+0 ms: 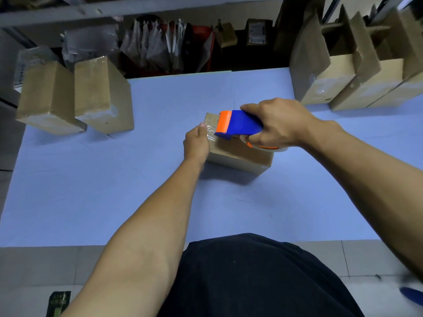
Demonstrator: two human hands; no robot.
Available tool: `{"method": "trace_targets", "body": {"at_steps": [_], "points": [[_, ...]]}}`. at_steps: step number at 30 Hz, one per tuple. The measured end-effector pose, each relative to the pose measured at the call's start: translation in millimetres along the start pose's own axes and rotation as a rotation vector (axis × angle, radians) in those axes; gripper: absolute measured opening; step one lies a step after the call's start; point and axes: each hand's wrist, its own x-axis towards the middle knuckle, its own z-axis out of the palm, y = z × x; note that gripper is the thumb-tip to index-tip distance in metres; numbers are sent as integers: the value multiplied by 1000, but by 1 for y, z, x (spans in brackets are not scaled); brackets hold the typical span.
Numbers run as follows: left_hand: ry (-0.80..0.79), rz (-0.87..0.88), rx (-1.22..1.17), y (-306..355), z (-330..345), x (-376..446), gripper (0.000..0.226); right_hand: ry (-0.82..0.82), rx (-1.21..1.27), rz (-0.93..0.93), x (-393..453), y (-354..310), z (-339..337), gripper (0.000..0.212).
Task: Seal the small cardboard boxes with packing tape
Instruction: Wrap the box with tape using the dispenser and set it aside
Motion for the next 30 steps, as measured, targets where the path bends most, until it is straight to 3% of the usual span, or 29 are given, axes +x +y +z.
{"method": "trace_targets", "body": {"at_steps": [5,13,19,30], "points": [[2,14,81,7,8,-3,37,34,74,23,-19,5,-4,59],[52,79,137,8,15,-3,40,-10,110,81,-31,10,-3,43],[62,78,133,5,17,-1,41,-25,152,140,-56,24,-7,45],[96,107,151,-6,-5,3,43,55,191,74,-40,13,3,49]]}}
